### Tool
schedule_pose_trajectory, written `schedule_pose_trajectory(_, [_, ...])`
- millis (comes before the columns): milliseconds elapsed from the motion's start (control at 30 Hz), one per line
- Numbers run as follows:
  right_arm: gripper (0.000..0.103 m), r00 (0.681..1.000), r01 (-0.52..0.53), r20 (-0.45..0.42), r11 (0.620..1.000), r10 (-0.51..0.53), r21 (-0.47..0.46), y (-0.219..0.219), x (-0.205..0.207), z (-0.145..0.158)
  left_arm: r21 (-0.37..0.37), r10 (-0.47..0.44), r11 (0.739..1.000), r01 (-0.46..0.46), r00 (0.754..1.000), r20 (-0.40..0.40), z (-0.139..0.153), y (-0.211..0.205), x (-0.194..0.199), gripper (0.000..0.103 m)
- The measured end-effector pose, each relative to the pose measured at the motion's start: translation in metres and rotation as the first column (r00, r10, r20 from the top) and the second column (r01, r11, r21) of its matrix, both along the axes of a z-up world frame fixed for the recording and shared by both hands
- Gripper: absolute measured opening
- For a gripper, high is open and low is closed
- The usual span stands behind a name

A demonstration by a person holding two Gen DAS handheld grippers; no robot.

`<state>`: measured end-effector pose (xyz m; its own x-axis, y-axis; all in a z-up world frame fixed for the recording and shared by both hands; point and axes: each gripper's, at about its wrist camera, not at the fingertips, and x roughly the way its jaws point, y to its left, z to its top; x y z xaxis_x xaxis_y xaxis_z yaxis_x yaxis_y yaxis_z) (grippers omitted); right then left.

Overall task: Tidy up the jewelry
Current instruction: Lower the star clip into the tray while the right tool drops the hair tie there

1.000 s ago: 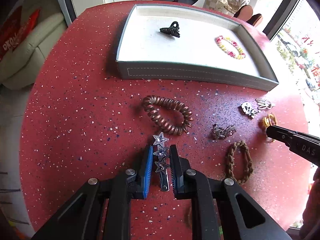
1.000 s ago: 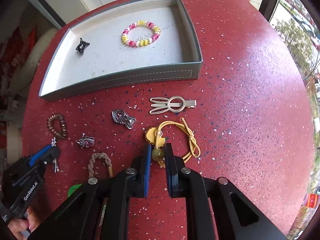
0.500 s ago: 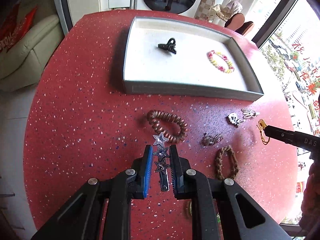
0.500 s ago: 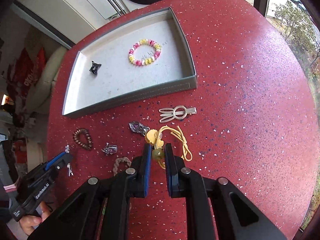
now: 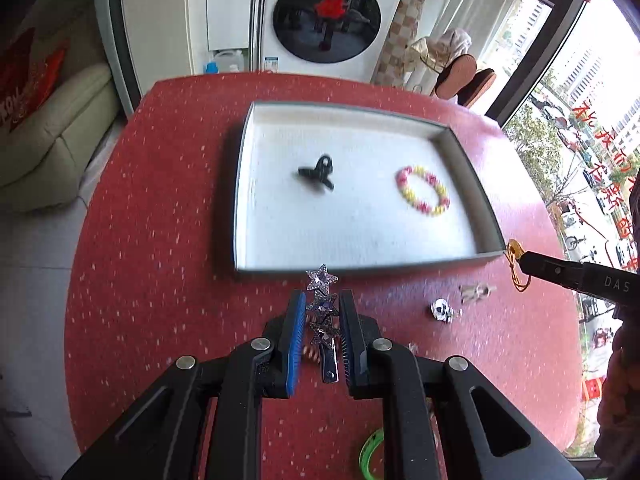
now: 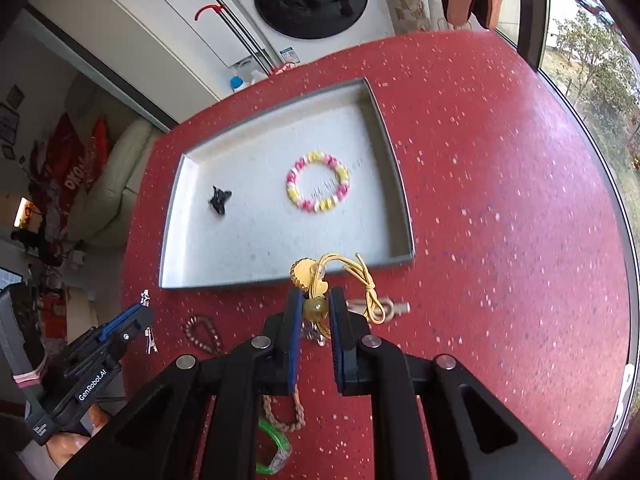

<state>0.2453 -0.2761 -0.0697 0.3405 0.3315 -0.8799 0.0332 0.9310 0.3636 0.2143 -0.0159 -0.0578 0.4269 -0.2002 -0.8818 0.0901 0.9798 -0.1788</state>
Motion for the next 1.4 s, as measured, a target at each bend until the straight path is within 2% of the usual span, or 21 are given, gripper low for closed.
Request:
schedule_pose_trajectory(267, [0.014, 1.0, -0.013, 0.014, 1.0, 0.013, 0.007, 0.003, 0.042, -0.004, 0.013, -0.003, 1.0, 0.002, 1.0, 0.024, 0.0, -0.006, 0.049, 0.035])
schedule_pose_trajectory(700, [0.014, 1.0, -0.025, 0.003, 0.999, 0.025, -0.026, 0.006, 0.099, -0.032, 0.086, 0.018, 0.996, -0.016, 1.0, -0.02, -0.038, -0.019, 0.106, 0.035])
schedule_pose_trajectory(1100, [0.014, 0.998, -0.052, -0.036, 0.996, 0.05, -0.076, 0.013, 0.121, -0.064, 0.155, 0.037, 0.988, -0.024, 0.996, -0.084, -0.079, -0.027, 0.121, 0.035])
schedule_pose_trajectory(1400, [0.015, 0.997, -0.067, -0.046, 0.995, 0.063, -0.079, 0.014, 0.123, -0.07, 0.237, -0.002, 0.972, 0.01, 0.999, -0.035, -0.08, -0.044, 0.124, 0.035])
